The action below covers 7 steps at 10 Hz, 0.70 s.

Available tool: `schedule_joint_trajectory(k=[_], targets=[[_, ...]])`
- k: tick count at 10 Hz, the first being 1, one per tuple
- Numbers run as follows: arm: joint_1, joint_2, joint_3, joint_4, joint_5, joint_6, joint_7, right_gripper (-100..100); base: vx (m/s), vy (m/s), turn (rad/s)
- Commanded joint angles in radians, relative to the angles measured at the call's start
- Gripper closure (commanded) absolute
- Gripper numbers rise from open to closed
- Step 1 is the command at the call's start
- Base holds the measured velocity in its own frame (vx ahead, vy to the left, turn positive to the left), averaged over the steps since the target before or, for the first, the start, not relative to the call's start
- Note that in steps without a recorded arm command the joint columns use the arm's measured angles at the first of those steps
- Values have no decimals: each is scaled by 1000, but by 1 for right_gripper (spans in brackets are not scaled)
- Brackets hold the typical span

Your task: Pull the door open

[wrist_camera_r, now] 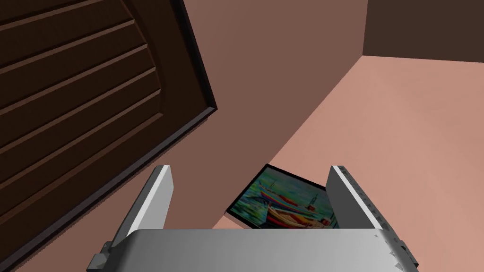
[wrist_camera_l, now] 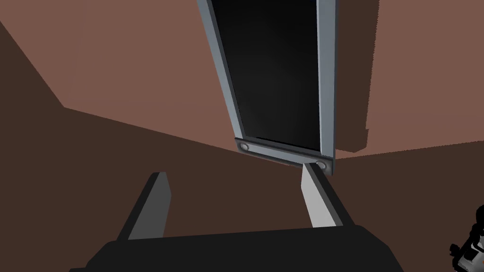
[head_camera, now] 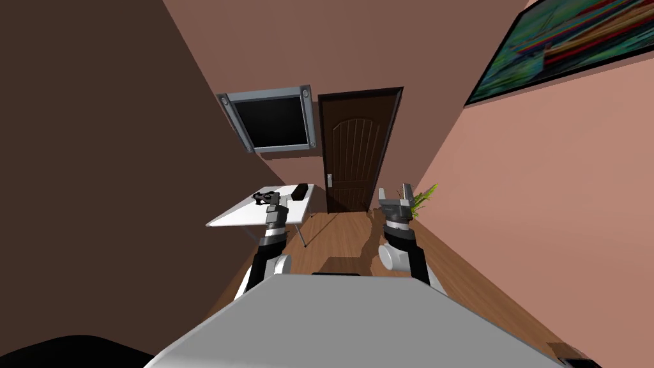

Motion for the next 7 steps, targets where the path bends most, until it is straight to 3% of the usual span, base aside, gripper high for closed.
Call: schedule_joint_trajectory(k=[1,2,4,7], targets=[[-26,-11,-6,50,-41,-9,-16,-100,97,-16,187],[-41,-17,-8,75,-67,-13,-25,-100,109,-22,303],[-71,-29,-12,135,-118,-22,-42,-100,88,-17,125],[-120,-46,-19,229,-202,-36,-72,-100,97,-18,218]])
